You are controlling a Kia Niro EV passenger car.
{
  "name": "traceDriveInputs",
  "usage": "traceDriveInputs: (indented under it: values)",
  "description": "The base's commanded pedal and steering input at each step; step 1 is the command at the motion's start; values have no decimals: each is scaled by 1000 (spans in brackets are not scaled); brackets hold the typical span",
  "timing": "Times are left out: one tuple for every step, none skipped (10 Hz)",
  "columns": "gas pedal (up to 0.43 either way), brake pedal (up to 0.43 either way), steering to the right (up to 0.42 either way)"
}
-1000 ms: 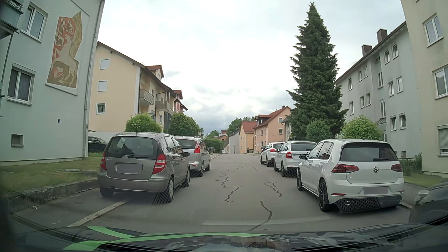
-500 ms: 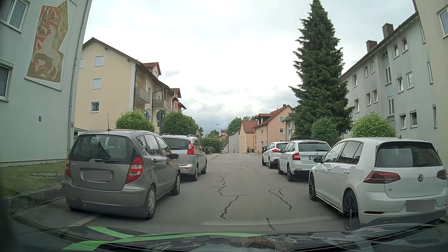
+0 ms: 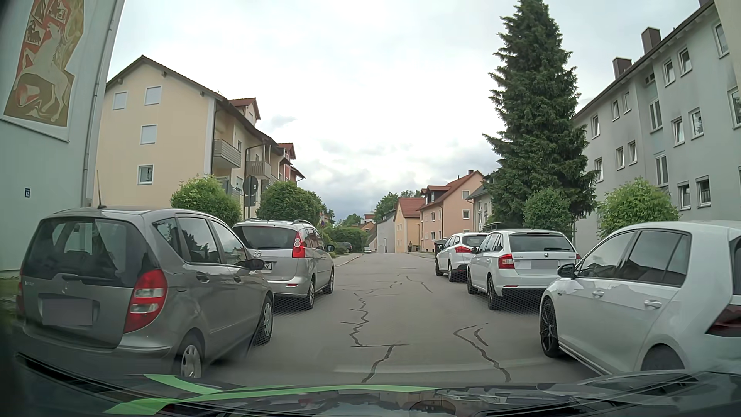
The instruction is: Follow the waypoints while adhering to traffic rules and regulations
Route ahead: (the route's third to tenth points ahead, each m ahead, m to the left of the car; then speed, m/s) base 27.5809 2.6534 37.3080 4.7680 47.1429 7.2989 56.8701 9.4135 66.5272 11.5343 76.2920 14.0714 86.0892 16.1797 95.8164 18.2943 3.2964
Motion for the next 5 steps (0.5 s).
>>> traceDriveInputs:
  values:
    - [87, 0, 6]
    - [87, 0, 6]
    - [87, 0, 6]
    - [87, 0, 6]
    - [87, 0, 6]
